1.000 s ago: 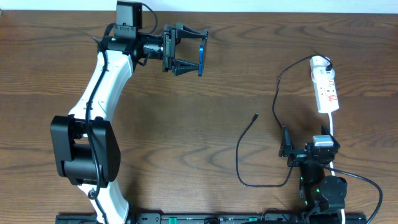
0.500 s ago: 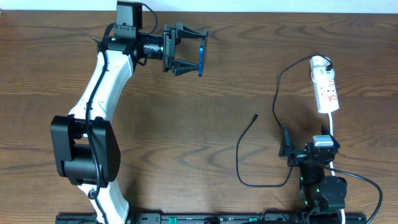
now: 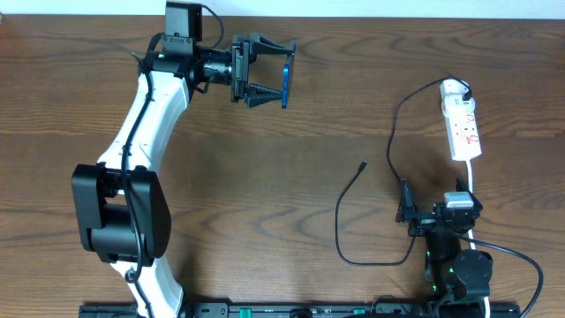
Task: Plug charger to phone and switch on socket
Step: 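Hold the phone upright in the left gripper above the table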
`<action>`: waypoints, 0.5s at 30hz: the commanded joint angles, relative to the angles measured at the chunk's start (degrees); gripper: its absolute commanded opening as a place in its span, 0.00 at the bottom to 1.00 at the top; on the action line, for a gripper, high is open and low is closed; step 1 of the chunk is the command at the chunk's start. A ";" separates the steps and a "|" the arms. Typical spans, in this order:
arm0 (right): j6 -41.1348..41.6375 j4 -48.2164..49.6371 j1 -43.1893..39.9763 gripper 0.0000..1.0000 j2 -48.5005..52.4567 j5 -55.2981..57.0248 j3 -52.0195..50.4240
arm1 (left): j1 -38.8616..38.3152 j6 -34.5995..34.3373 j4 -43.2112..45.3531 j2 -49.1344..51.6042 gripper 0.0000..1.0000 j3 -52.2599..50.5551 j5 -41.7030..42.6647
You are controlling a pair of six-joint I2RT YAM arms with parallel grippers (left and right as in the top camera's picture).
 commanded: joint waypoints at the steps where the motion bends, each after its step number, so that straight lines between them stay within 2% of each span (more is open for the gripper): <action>1: -0.44 -0.20 0.28 0.99 -0.24 0.44 -0.09 | 0.24 0.15 0.52 -0.83 0.73 0.46 3.06; 15: -0.44 -0.20 0.28 0.99 -0.24 0.44 -0.09 | 0.24 2.99 0.50 -0.83 0.73 0.44 2.73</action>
